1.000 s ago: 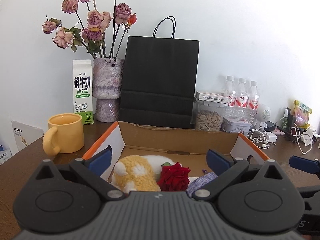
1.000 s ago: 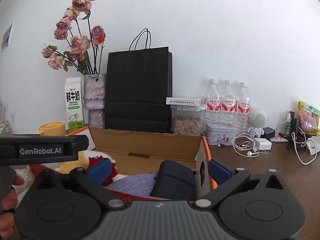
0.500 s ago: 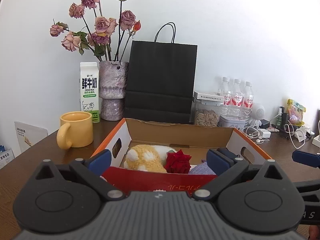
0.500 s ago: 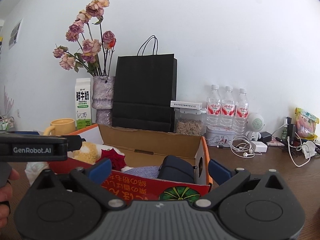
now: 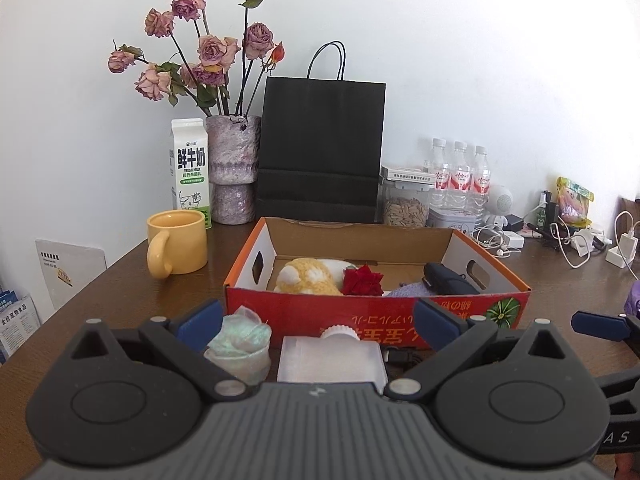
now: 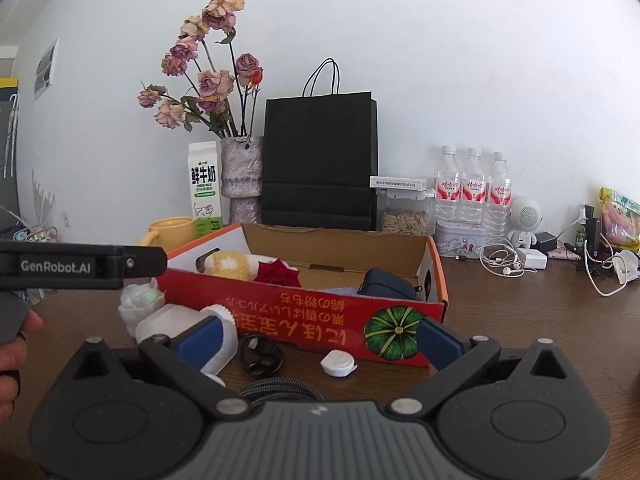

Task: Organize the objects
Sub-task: 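Lift both open tools out of the cardboard box, then grasp the small orange item with the right tool while the left tool grasps the beige block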

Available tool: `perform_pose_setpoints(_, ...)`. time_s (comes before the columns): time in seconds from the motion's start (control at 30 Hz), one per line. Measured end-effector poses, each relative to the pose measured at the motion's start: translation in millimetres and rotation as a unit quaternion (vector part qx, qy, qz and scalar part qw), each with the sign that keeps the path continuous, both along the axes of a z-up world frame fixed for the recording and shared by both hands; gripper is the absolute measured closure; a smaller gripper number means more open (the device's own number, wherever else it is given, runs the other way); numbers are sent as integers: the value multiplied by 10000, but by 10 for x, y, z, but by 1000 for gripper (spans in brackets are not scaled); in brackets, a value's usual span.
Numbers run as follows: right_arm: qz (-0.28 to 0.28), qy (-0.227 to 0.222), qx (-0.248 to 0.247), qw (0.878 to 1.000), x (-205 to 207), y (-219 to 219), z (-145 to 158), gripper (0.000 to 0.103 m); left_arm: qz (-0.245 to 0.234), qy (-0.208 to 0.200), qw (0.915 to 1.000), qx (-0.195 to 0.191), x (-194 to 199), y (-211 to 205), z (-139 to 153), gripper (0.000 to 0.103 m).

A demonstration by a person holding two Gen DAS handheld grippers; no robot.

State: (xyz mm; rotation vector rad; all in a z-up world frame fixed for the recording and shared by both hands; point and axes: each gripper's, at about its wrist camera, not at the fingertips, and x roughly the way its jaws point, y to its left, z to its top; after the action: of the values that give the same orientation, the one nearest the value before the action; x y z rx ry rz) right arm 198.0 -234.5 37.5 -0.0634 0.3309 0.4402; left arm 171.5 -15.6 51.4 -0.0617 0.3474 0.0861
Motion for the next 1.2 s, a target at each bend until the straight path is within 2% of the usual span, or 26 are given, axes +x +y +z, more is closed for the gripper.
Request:
perform_pose_setpoints(0.4, 399, 647, -183, 9969, -482, 104, -234, 2, -26, 444, 9990, 102, -490, 203, -193, 0)
perform_pose_setpoints(0.7, 812, 1021, -394, 9907, -719, 350, -451, 20, 136, 805, 9967, 48, -716, 380, -426, 0)
perform_pose_setpoints(0.77, 844, 1083, -432, 9896, -738, 398, -487, 35, 162, 816, 9965, 52, -766, 403, -458, 0)
perform_pose_setpoints(0.83, 888, 1160, -437, 9883, -739, 431, -511, 46, 202, 835, 9963, 39, -792, 425, -479, 0)
perform_pose_setpoints(0.9, 907, 1139, -449, 9883, -752, 454, -518, 50, 227, 856, 9961, 28, -804, 438, -492, 0)
perform_pose_setpoints(1.03, 974, 1083, -500, 9881, -770, 498, -519, 67, 243, 882, 9958, -2, -815, 453, -509, 0)
perform_pose_setpoints(1.1, 998, 1027, -555, 9881, -786, 512, -524, 79, 235, 876, 9959, -12, -821, 453, -511, 0)
perform_pose_setpoints(1.13, 1028, 1011, -555, 9880, -792, 513, -527, 89, 233, 871, 9959, -12, -821, 448, -510, 0)
perform_pose_setpoints(1.2, 1078, 1000, -546, 9876, -801, 519, -529, 90, 221, 868, 9960, -13, -818, 443, -511, 0)
